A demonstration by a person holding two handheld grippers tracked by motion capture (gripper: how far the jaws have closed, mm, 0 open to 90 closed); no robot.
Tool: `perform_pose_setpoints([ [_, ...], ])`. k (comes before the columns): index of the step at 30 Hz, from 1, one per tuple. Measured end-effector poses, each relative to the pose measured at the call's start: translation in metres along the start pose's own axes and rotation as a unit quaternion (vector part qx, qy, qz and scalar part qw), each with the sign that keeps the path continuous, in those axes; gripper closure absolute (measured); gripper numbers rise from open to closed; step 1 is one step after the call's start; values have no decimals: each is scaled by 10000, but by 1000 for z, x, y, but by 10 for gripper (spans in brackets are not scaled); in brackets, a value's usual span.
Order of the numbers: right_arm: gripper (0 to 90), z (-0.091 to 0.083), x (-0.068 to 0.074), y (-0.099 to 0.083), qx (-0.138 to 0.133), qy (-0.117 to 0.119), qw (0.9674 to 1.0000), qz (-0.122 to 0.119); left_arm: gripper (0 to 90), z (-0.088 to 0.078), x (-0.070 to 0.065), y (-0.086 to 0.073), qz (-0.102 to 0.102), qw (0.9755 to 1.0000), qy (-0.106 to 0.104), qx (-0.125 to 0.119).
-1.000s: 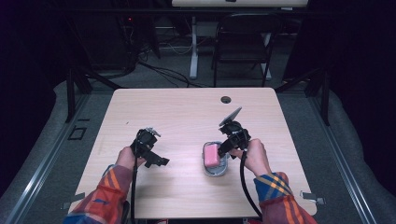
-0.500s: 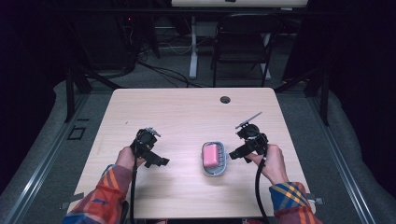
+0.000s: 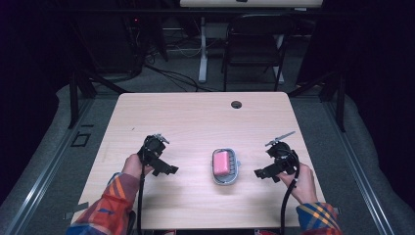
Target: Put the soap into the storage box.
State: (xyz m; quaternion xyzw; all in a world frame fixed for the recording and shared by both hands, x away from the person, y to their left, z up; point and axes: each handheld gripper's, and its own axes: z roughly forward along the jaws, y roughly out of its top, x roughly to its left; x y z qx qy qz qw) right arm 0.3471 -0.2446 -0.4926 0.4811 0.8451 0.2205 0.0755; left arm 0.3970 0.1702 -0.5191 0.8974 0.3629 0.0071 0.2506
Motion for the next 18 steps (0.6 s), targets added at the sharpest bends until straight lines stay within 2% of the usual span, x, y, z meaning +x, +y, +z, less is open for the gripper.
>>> perform_pose_setpoints([
  [2,0,-2,-3,-7,30,60,10000,-31,0,0,1,0,-4,10000,-20,19],
  [5,0,-3,-8,-19,45,43,10000,63,0,1,0,1,0,10000,-3,23],
  [9,0,-4,-14,-32,-68,42,9997,222,0,2,-1,2,37,10000,-12,49],
  [13,0,-6,-14,-34,-189,22,9995,265,0,2,0,2,31,10000,-29,34],
  [18,0,-4,-16,-34,-144,64,9994,296,0,1,1,2,22,10000,-17,-6],
])
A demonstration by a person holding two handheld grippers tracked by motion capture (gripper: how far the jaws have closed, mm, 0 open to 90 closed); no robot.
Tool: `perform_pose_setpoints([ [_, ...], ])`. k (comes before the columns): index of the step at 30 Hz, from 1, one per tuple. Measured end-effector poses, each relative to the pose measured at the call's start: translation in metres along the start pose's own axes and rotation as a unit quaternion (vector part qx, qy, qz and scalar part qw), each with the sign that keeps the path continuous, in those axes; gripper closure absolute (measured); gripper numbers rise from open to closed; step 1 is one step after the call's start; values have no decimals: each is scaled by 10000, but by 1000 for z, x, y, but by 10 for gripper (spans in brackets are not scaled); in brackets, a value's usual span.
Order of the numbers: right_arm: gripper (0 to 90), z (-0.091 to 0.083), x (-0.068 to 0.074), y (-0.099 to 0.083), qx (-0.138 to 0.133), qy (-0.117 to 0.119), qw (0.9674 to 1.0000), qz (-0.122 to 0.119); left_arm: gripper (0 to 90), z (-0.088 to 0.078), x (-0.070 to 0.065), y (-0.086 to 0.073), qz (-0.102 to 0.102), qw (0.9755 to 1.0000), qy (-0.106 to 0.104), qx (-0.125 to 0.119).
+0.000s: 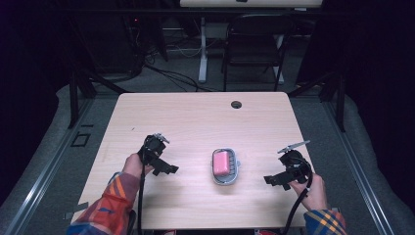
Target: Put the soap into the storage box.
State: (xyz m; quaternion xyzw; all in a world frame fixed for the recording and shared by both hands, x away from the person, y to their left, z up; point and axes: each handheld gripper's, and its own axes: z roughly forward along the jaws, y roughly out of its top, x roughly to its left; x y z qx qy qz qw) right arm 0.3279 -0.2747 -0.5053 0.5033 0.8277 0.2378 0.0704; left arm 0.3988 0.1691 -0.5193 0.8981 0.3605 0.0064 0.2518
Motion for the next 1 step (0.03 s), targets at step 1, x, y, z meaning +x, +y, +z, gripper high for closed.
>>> perform_pose_setpoints([
  [1,0,0,0,0,29,4,10000,10,0,0,0,0,-6,10000,-13,-2],
])
